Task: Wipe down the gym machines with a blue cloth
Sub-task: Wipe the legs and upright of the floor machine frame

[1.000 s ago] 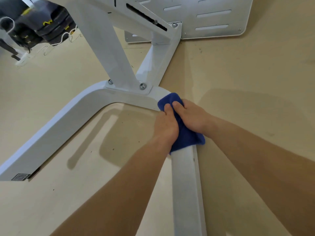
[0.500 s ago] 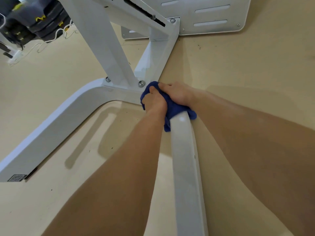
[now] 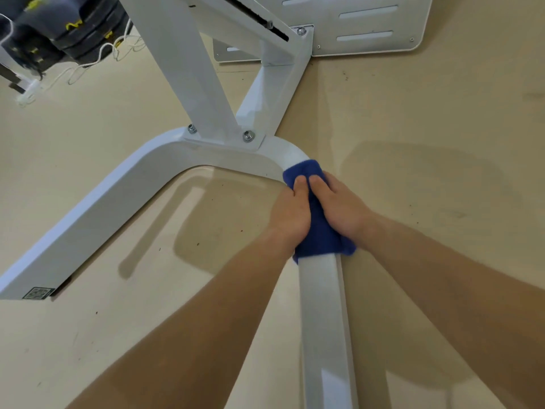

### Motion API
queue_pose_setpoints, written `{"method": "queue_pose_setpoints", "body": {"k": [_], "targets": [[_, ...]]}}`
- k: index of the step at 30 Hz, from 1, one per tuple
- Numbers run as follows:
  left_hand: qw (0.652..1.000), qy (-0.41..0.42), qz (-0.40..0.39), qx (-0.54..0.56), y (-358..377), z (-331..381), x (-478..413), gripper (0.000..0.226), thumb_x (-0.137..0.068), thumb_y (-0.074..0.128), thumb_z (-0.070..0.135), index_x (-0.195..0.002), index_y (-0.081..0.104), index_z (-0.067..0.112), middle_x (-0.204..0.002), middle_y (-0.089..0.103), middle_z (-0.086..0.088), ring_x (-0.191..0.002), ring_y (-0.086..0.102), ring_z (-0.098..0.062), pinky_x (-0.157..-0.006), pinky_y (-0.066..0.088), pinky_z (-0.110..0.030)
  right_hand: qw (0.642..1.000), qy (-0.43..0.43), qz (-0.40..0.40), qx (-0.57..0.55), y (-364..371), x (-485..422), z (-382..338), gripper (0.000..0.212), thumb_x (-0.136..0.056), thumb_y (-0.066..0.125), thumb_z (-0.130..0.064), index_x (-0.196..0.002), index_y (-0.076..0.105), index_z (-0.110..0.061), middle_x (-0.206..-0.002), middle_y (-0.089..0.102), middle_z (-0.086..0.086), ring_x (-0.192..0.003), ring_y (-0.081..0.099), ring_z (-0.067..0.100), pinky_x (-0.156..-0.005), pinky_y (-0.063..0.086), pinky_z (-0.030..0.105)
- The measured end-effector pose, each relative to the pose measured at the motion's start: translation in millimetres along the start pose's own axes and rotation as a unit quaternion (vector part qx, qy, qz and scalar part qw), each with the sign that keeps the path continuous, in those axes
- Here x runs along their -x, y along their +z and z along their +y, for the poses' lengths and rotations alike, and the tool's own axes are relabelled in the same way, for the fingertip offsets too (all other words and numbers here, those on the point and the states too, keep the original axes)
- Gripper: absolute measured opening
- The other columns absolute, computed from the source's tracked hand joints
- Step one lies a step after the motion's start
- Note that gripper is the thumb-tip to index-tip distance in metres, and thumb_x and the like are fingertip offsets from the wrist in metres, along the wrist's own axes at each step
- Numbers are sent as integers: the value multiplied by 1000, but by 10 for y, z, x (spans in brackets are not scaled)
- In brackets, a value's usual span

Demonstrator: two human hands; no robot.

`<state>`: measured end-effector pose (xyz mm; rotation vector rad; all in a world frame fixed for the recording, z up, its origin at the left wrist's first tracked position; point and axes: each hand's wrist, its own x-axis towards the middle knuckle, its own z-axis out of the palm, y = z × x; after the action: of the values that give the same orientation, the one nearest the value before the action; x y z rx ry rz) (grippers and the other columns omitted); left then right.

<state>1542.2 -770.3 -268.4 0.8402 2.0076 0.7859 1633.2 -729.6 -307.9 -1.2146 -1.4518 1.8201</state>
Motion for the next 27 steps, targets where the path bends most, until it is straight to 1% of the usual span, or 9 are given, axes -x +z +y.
{"method": "queue_pose_setpoints", "body": {"k": [4, 9, 13, 17, 20, 22, 24, 26, 27], "targets": [[998, -24, 25, 52, -30, 161, -288, 48, -104, 33, 44, -120, 60, 8, -113, 66, -13, -105, 63, -29, -98, 50, -47, 998, 28, -30, 46, -34, -384, -235, 43, -103, 38, -45, -119, 64, -14, -110, 70, 9, -104, 66, 25, -100, 49, 46], [998, -8, 38, 52, 17, 104, -164, 46, -103, 33, 42, -114, 61, 9, -105, 67, -11, -98, 64, -27, -94, 51, -47, 995, 2, 17, 100, 9, -208, -257, 37, -105, 34, -38, -123, 59, -16, -111, 67, 4, -91, 62, 12, -74, 44, 26], [997, 52, 60, 23, 54, -184, 292, 31, -105, 36, 34, -99, 60, 15, -90, 66, -1, -83, 62, -12, -75, 49, -26, 995, -45, 54, 70, 104, 283, -46, 34, -105, 36, -30, -137, 43, -24, -118, 58, -8, -101, 56, 7, -83, 39, 21], [990, 59, 14, 131, 53, -424, 572, 33, -101, 45, 46, -122, 61, 25, -109, 71, 6, -103, 67, -8, -94, 52, -32, 994, -72, 43, 73, 146, 416, -34, 33, -103, 40, -21, -136, 38, -20, -123, 53, -9, -109, 54, 7, -88, 39, 22], [992, 56, 17, 112, 49, -413, 438, 36, -102, 39, 46, -120, 61, 25, -107, 72, 3, -101, 68, -13, -95, 53, -41, 992, -73, 24, 100, 102, 271, -115, 43, -105, 38, -22, -147, 30, -21, -131, 41, -14, -120, 44, 4, -96, 30, 22], [994, 55, 37, 84, 51, -311, 280, 36, -103, 37, 43, -115, 62, 20, -103, 71, -1, -96, 68, -17, -92, 54, -43, 992, -74, 25, 102, 62, 134, -141, 37, -105, 35, -26, -142, 39, -23, -130, 51, -11, -118, 50, 8, -98, 36, 26], [996, 47, 61, 52, 59, -154, 73, 37, -104, 37, 40, -112, 61, 13, -98, 68, -4, -88, 65, -20, -79, 54, -38, 991, -72, 43, 101, 28, -19, -152, 34, -105, 34, -29, -134, 50, -24, -123, 62, -5, -112, 57, 13, -99, 41, 31], [997, 28, 68, 38, 58, 2, -126, 40, -104, 38, 39, -117, 59, 8, -99, 66, -6, -83, 62, -19, -68, 50, -31, 990, -55, 64, 111, 22, -147, -218, 30, -106, 33, -31, -115, 59, -22, -104, 65, -4, -95, 59, 13, -84, 43, 29], [997, 15, 70, 41, 55, 56, -195, 42, -103, 39, 40, -121, 57, 7, -103, 66, -8, -85, 62, -20, -70, 50, -32, 989, -45, 73, 117, 25, -189, -267, 30, -106, 33, -32, -106, 60, -22, -93, 64, -5, -86, 57, 12, -75, 41, 27]]}}
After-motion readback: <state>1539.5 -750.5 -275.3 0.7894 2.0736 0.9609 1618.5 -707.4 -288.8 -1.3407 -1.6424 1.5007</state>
